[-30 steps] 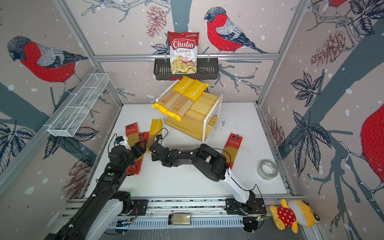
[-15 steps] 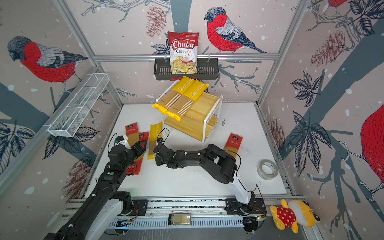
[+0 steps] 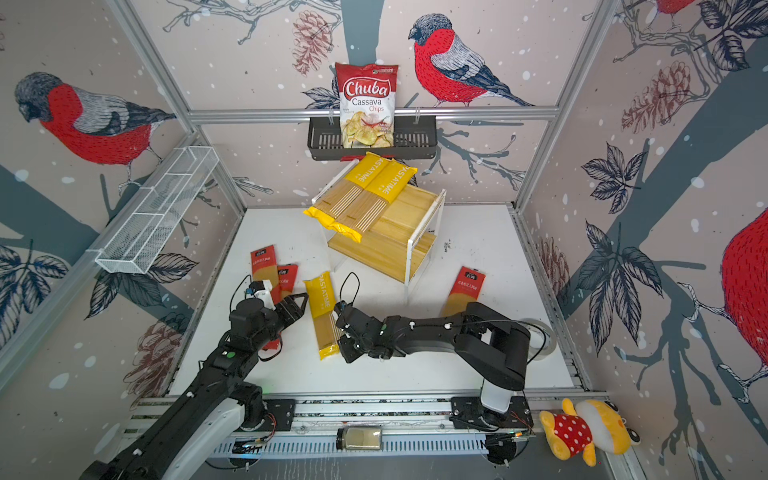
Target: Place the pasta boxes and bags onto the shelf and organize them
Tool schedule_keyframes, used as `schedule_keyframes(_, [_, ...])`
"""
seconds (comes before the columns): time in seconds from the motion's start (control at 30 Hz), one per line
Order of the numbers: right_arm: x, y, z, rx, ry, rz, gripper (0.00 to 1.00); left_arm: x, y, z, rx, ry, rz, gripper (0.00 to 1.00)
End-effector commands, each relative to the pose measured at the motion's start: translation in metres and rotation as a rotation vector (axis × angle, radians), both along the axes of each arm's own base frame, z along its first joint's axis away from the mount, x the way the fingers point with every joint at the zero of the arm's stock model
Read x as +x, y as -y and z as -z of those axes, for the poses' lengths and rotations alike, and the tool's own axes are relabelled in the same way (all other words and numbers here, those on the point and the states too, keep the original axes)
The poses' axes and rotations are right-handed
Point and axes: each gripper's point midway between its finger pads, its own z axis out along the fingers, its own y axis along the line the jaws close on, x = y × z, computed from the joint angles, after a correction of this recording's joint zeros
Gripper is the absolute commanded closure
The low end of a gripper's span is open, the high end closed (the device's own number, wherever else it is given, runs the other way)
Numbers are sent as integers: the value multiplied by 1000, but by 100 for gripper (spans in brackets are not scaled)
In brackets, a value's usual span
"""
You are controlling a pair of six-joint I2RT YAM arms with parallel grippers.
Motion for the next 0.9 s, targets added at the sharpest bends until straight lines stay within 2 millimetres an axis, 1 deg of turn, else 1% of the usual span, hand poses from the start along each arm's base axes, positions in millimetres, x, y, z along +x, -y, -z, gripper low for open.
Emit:
schedule_keyframes(0.0, [14, -10, -31, 138, -19, 31, 70, -3, 2, 10, -8, -19, -19, 33])
schedule_keyframes(0.07, [32, -10, -32, 146, -21, 109, 67, -7, 4, 18, -8, -37, -15, 33])
schedule_keyframes(0.13, [49, -12, -25, 130, -38, 191, 65, -9, 5, 23, -6, -45, -16, 33])
schedule_keyframes(0.23, [66, -24, -19, 149, -72, 264, 62, -10, 5, 31, 4, -52, -18, 33])
schedule_keyframes(0.27, [70, -32, -19, 160, -76, 270, 62, -11, 6, 34, 5, -57, -13, 33])
schedule_keyframes(0.3, [74, -37, -16, 151, -78, 275, 60, -11, 6, 37, 8, -65, -8, 34])
schedule_keyframes(0.43, [90, -45, -1, 124, -80, 318, 55, -14, 10, 49, 13, -91, 8, 36])
schedule_keyframes(0.57, [96, -58, 5, 161, -122, 317, 52, -15, 10, 54, -2, -90, -2, 41])
schedule_keyframes(0.67, [102, -57, 13, 140, -137, 345, 50, -14, 12, 58, 3, -97, 12, 45])
schedule_keyframes(0.73, [101, -59, 22, 145, -174, 352, 50, -13, 13, 60, 4, -97, 16, 49])
schedule_keyframes(0.77, [100, -63, 24, 157, -195, 339, 49, -12, 13, 61, 3, -99, 16, 51])
schedule_keyframes(0.87, [91, -75, 24, 181, -219, 282, 50, -11, 15, 65, 10, -105, 24, 57])
